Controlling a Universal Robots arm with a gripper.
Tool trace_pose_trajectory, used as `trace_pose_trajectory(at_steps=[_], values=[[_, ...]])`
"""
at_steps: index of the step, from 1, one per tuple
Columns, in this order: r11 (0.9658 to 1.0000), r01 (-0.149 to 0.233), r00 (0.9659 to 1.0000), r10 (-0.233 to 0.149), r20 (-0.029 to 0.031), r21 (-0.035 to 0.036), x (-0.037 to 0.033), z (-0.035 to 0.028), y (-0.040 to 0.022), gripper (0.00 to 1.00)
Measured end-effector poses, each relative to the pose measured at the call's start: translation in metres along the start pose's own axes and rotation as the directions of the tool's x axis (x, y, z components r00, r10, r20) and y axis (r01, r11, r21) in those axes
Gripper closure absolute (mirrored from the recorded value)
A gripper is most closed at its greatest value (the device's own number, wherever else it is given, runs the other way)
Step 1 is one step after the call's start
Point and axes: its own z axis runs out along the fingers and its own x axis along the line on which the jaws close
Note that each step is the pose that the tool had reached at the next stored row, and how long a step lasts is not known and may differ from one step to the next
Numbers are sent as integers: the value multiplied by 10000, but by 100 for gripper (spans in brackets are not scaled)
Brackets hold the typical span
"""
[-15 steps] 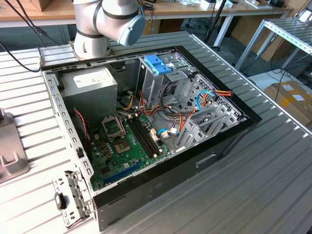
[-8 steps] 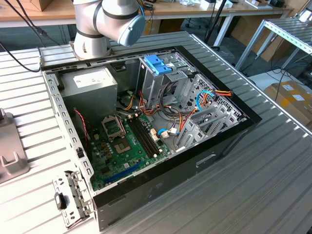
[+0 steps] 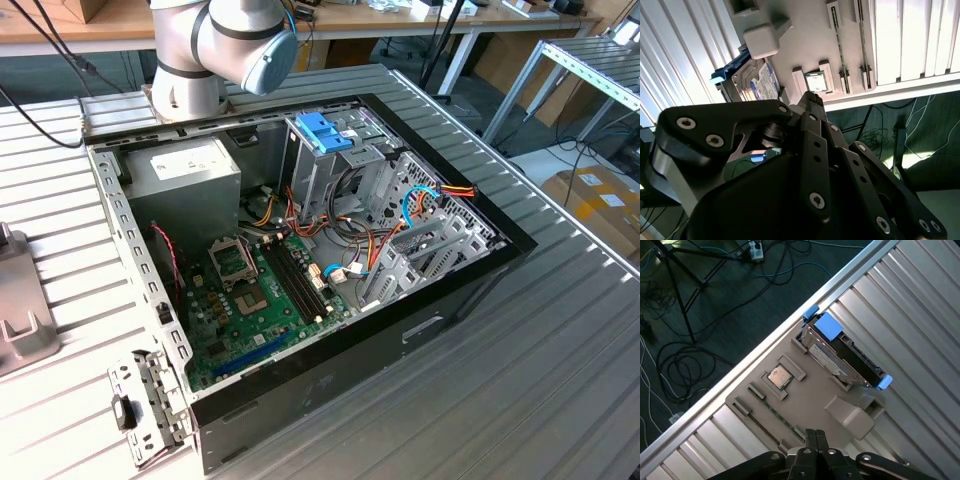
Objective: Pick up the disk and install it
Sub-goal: 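Pick up the disk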
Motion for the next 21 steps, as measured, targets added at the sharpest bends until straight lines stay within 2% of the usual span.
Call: trace_pose_trajectory(at_steps=[11, 21], values=[[9994, 359, 9994, -359, -16, -9, 0, 0, 0, 89], [9973, 731, 9973, -731, -32, -19, 0, 0, 0, 89]])
